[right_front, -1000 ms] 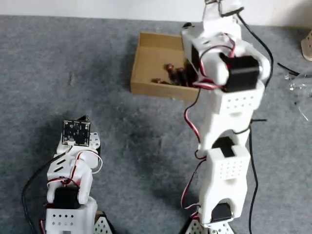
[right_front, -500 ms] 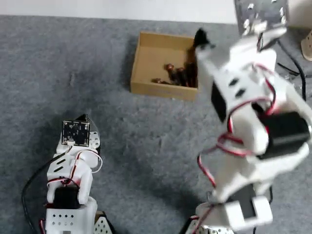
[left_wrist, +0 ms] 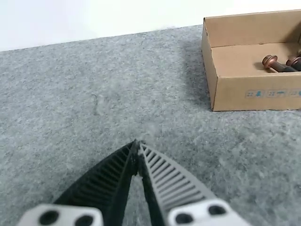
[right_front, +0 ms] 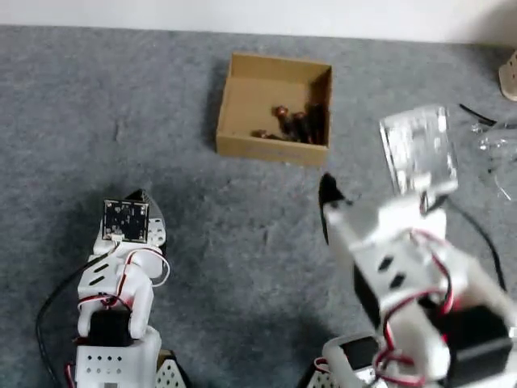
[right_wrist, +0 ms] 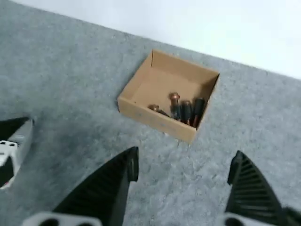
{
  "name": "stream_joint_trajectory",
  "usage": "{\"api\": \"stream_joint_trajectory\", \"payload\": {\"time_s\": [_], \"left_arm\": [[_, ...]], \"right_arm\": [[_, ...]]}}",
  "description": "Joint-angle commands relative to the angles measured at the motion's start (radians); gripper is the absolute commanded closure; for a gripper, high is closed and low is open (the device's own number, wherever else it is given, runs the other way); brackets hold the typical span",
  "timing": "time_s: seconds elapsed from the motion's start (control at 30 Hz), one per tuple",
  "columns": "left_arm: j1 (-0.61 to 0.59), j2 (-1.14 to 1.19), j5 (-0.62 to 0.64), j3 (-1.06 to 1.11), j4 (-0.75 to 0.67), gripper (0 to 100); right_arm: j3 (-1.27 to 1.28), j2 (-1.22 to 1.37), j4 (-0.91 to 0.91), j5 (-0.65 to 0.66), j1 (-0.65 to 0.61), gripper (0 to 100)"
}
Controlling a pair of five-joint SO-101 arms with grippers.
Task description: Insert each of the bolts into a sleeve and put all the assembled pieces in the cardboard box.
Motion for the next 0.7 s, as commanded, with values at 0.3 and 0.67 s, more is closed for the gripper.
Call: {"api": "stream_joint_trajectory", "payload": {"time_s": [0.3, 0.67], "left_arm": [[-0.008, -0.015, -0.005, 0.015, -0.018, 99], [-0.007, -0.015, -0.005, 0.015, -0.02, 99]], "right_arm": [[1.023, -0.693, -0.489, 0.054, 0.05, 72.0], [1.501, -0.852, -0.588, 0.077, 0.213, 72.0]]}}
